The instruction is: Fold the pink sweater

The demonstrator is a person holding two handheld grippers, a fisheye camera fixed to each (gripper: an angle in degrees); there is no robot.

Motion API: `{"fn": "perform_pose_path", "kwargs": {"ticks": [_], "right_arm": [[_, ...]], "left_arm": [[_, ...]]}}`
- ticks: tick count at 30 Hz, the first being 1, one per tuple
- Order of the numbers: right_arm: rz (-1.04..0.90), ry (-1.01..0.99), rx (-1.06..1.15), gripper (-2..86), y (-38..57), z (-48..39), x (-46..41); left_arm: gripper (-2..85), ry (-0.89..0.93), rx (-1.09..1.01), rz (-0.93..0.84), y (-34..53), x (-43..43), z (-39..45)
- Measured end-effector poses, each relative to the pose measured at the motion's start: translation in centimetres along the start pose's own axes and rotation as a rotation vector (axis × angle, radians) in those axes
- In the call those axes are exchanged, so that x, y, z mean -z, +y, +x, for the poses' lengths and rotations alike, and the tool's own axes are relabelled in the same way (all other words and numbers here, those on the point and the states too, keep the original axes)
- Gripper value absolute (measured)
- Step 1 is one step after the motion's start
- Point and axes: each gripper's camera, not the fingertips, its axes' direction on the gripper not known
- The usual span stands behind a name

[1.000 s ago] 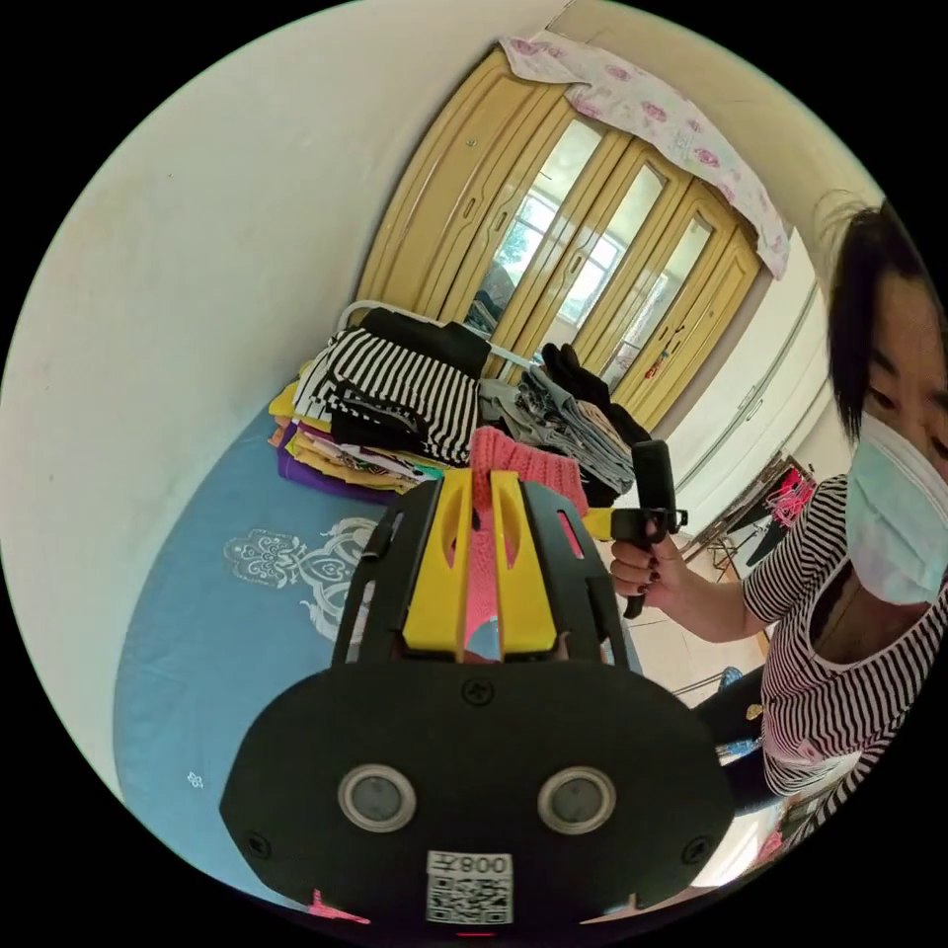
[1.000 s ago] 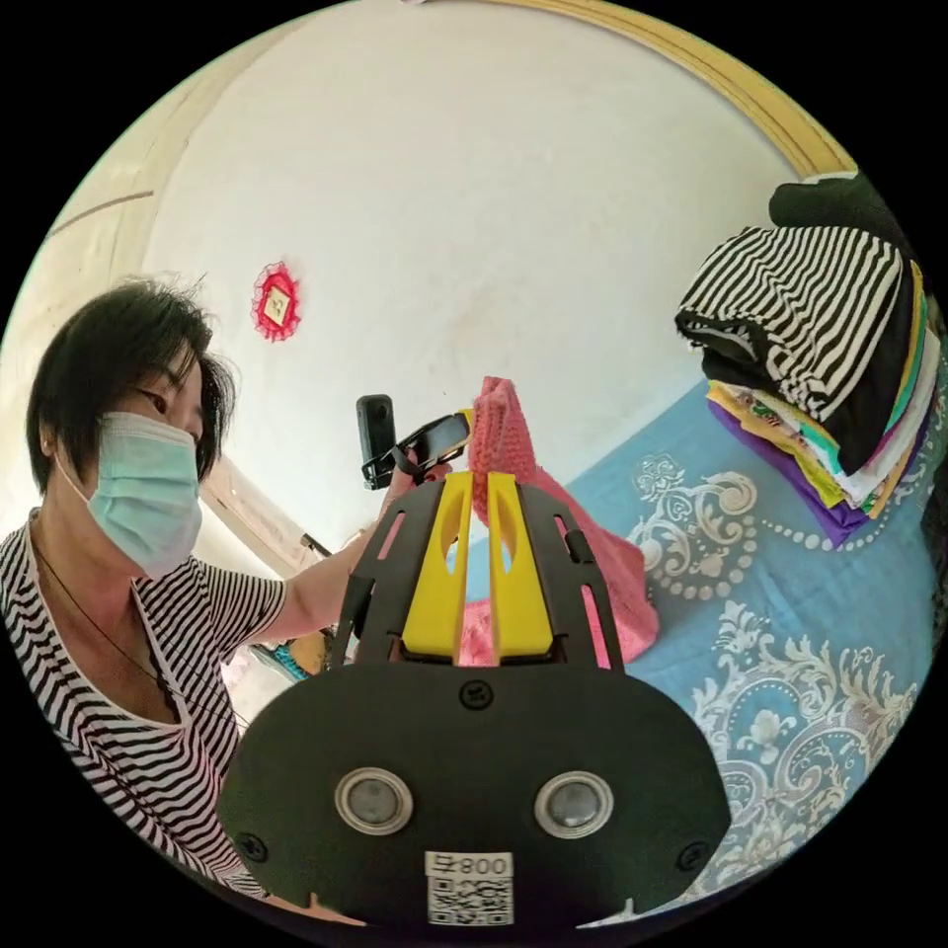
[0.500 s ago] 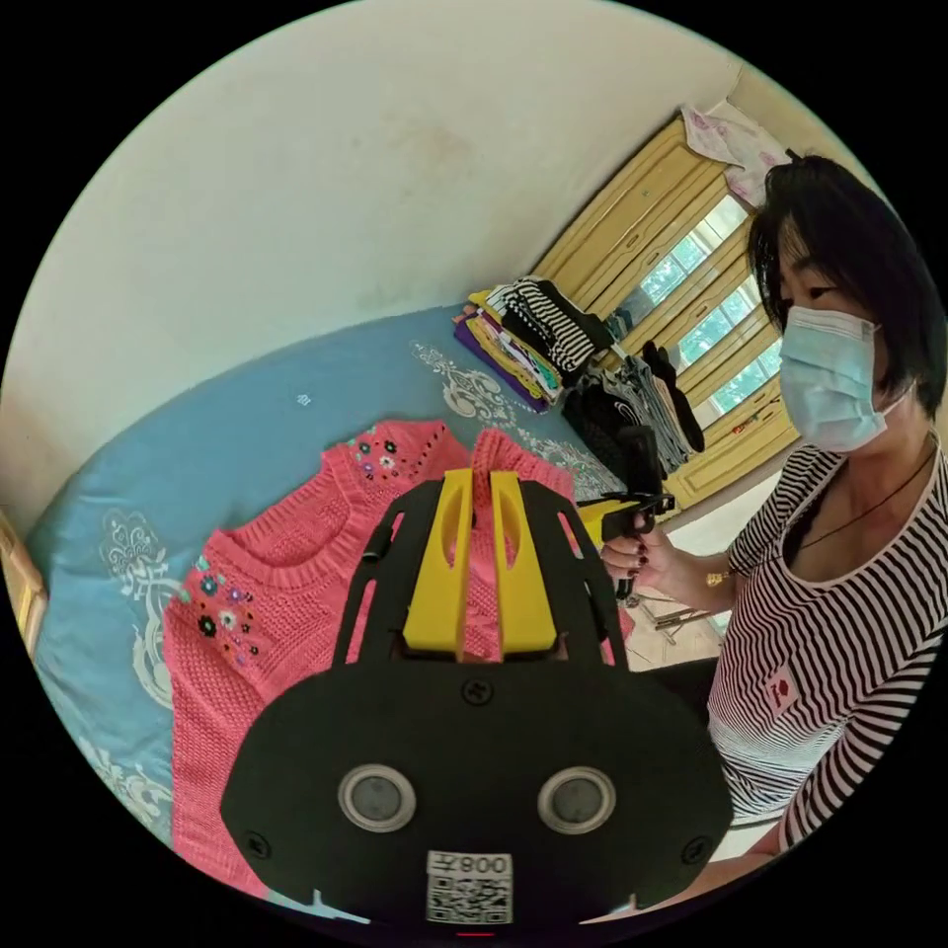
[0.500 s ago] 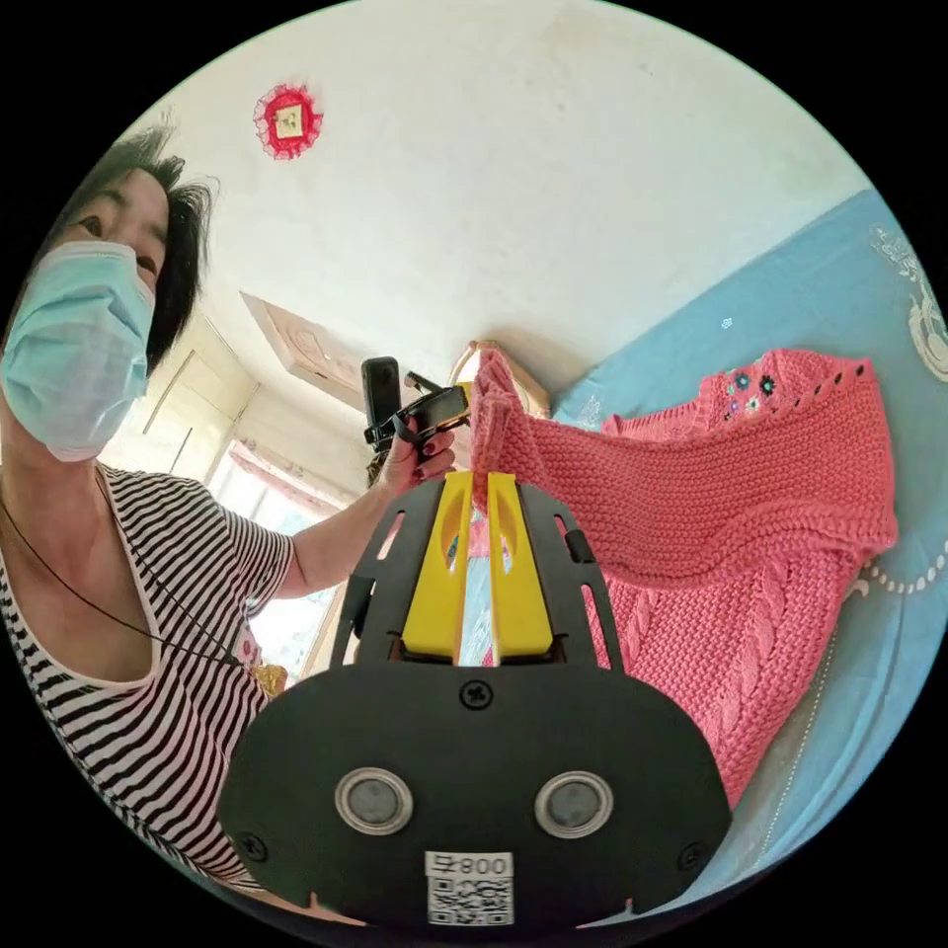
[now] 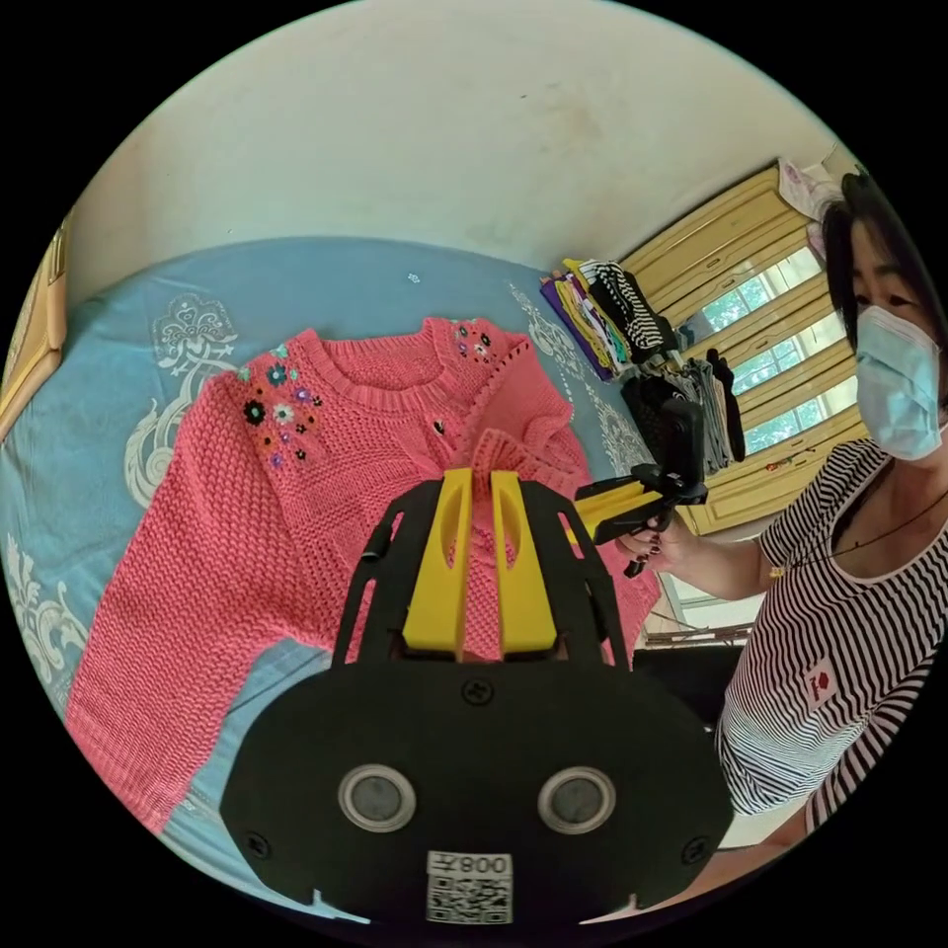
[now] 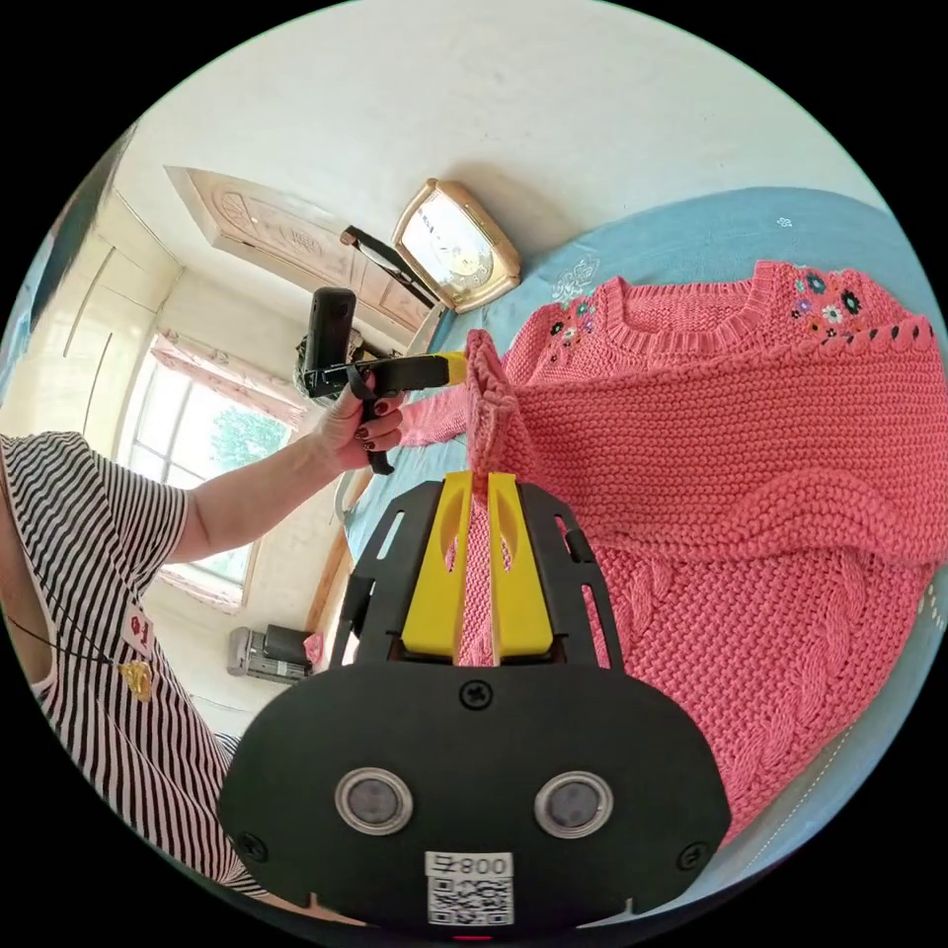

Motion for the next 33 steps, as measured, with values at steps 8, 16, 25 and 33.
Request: {"fn": "perform_pose_path", "kwargs": {"ticks": [8,16,25,33], "right_arm": [[-0.189,0.128,0.106,3.0,-2.2,0.6,-8.1],[-0.282,0.138,0.138,2.9,-5.0,1.6,-13.8],[-0.107,0.046,-0.016,0.5,-6.6,5.1,-8.1],[0.233,0.399,-0.231,0.1,-7.9,12.6,3.1]], "left_arm": [[1.6,-0.075,0.072,-0.14,2.8,0.4,-4.3],[1.5,-0.066,0.14,-0.003,4.9,3.5,-4.6],[0.2,-0.13,0.131,-0.194,6.1,0.8,-5.0],[0.3,0.045,-0.167,-0.033,-3.6,-2.4,-0.9]]}}
